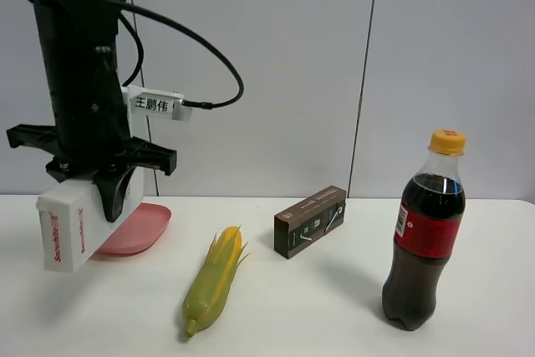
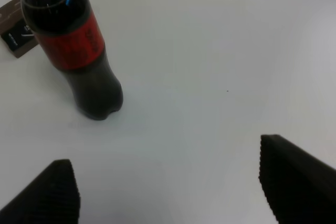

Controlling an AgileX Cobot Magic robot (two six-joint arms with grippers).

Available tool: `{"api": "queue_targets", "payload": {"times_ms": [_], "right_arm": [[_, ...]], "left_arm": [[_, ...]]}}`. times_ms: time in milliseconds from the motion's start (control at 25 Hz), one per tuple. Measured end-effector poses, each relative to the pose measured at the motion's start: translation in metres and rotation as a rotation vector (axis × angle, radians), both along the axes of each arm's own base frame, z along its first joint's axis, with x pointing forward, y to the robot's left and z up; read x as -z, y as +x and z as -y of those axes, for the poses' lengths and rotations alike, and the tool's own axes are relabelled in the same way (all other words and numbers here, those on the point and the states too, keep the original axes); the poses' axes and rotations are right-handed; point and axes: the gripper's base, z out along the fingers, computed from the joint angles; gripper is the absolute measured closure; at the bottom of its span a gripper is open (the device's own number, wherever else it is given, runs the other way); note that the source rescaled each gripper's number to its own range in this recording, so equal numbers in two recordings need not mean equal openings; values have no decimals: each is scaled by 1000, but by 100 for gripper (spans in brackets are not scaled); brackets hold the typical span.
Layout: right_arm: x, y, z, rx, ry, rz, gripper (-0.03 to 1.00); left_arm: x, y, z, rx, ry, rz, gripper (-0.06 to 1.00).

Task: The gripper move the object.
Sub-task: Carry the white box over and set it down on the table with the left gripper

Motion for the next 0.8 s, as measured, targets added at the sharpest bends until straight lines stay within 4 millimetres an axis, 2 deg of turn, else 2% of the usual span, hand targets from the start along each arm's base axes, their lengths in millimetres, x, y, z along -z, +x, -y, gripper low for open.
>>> {"api": "queue_targets", "payload": {"times_ms": [240, 480, 800], "right_arm": [[0, 0, 0, 0, 0, 0, -3], [0, 0, 0, 0, 0, 0, -3], [0, 0, 0, 0, 0, 0, -3]], "left_arm": [[28, -13, -16, -66, -124, 59, 94], [56, -23, -37, -141, -146, 69, 94], [61, -19, -42, -154, -186, 141, 94]]}}
